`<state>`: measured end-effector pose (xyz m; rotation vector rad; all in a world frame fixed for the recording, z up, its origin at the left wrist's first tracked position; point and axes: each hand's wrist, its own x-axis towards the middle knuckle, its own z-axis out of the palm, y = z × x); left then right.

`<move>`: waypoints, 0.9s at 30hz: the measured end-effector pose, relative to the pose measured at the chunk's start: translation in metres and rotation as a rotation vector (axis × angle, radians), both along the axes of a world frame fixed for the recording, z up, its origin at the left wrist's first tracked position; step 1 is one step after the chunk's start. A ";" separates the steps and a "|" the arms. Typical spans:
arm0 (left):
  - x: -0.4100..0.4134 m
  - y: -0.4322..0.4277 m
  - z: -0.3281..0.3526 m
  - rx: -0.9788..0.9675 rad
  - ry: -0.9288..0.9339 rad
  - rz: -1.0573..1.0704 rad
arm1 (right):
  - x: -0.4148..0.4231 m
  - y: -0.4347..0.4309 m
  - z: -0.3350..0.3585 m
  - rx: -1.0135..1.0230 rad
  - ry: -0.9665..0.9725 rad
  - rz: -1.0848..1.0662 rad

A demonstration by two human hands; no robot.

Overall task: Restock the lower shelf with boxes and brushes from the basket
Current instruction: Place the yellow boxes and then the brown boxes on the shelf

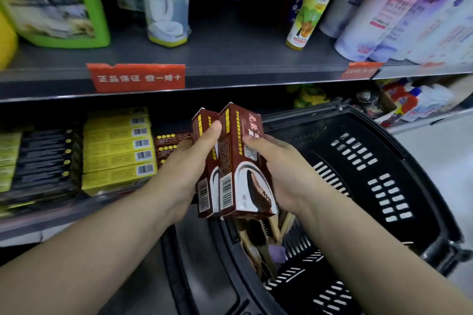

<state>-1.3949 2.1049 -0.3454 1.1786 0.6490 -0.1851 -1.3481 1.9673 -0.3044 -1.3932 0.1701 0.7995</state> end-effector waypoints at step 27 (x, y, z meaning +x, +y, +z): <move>-0.001 0.101 -0.066 0.030 0.354 0.603 | 0.123 0.179 -0.103 -1.117 -0.717 0.773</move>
